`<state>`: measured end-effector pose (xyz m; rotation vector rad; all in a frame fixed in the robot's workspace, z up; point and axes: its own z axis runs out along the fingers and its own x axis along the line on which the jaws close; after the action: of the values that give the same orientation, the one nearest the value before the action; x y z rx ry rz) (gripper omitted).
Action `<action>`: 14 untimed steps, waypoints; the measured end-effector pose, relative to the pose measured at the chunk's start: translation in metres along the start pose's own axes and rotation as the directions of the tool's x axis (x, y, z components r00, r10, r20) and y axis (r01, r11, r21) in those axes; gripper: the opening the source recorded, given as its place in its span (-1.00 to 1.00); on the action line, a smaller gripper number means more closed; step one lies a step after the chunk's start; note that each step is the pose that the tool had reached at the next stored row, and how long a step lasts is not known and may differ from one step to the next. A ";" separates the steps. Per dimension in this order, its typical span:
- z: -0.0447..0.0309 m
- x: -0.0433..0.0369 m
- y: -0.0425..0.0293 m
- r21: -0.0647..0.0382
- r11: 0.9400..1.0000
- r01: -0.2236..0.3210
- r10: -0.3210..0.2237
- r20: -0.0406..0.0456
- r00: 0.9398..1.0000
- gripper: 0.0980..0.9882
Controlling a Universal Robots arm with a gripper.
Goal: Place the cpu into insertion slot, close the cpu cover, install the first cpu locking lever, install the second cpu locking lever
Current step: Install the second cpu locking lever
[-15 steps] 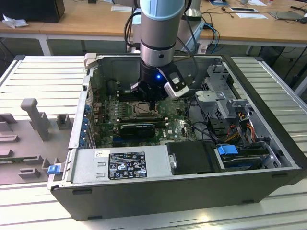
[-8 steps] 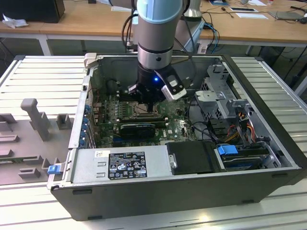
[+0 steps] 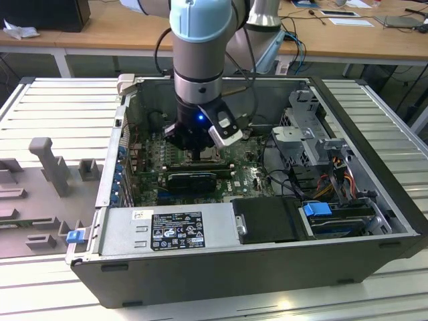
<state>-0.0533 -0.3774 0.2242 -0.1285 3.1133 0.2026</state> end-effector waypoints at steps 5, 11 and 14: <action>-0.0010 0.0083 -0.0089 -0.044 0.999 0.001 -0.001 0.004 1.000 -0.98; 0.0061 0.0184 -0.0110 -0.048 0.999 0.003 -0.003 0.004 1.000 -0.98; 0.0126 0.0195 -0.0117 -0.050 0.999 0.006 -0.006 0.004 1.000 -0.98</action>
<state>-0.0715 -0.3889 0.2097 -0.1376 3.1050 0.2808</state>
